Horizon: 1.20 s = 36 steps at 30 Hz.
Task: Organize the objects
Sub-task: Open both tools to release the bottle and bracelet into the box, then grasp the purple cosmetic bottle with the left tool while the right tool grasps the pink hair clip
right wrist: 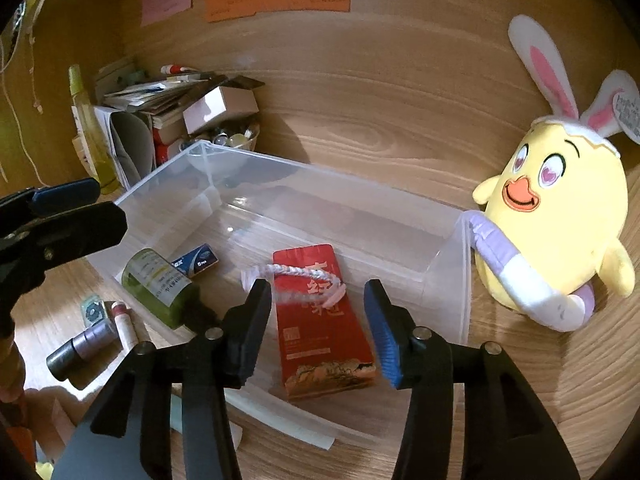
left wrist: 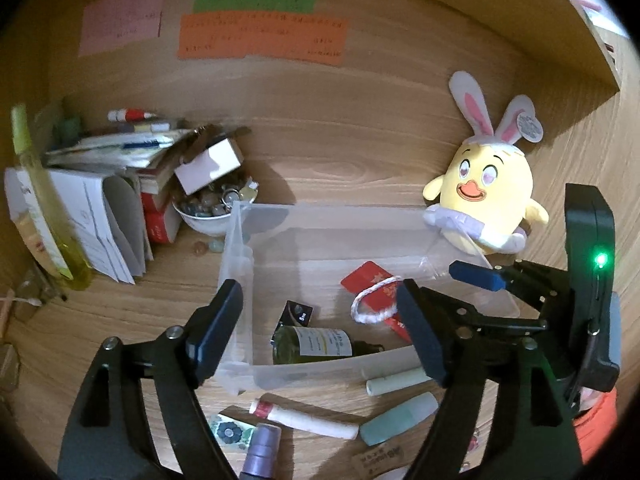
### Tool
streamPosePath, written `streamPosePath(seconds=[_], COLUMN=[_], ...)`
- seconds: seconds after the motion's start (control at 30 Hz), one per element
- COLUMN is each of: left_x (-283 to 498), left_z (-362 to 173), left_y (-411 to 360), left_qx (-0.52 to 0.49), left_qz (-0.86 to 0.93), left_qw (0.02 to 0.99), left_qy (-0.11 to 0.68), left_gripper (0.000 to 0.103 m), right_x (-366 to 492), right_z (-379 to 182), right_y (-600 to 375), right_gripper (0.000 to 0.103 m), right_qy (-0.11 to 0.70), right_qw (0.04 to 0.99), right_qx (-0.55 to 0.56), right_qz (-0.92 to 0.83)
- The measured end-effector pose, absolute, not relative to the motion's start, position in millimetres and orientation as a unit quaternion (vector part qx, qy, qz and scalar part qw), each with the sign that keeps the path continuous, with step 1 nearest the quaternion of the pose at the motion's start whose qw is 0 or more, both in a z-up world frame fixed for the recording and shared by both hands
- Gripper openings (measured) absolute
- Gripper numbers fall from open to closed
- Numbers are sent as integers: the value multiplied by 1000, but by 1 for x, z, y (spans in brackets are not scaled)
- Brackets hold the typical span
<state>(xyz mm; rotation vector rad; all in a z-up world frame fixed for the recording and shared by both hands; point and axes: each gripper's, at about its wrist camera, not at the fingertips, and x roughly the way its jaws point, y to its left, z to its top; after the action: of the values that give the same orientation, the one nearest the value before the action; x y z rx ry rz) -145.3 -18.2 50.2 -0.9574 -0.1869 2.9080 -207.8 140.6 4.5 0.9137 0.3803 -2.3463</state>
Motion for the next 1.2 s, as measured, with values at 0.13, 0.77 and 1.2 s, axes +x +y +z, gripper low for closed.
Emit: streamPosePath(seconds=[0.13,0.77,1.2], left_x=[-136,-93,-72], left_z=[56,65,39], left_y=[-17,-32,-46], left_qx=[-300,-285,-323], left_qz=[952,958,946], left_qw=[27,9,3], left_qy=[-49,-30,-27], left_gripper=[88,97,98], right_x=[-204,-150,-122], right_z=[11,45,28], right_y=[145,181,207], right_gripper=[58,83,84], right_qy=[136,94,85], right_qw=[293,311,305], right_qx=[338,302,317], right_qz=[-884,-896,-894])
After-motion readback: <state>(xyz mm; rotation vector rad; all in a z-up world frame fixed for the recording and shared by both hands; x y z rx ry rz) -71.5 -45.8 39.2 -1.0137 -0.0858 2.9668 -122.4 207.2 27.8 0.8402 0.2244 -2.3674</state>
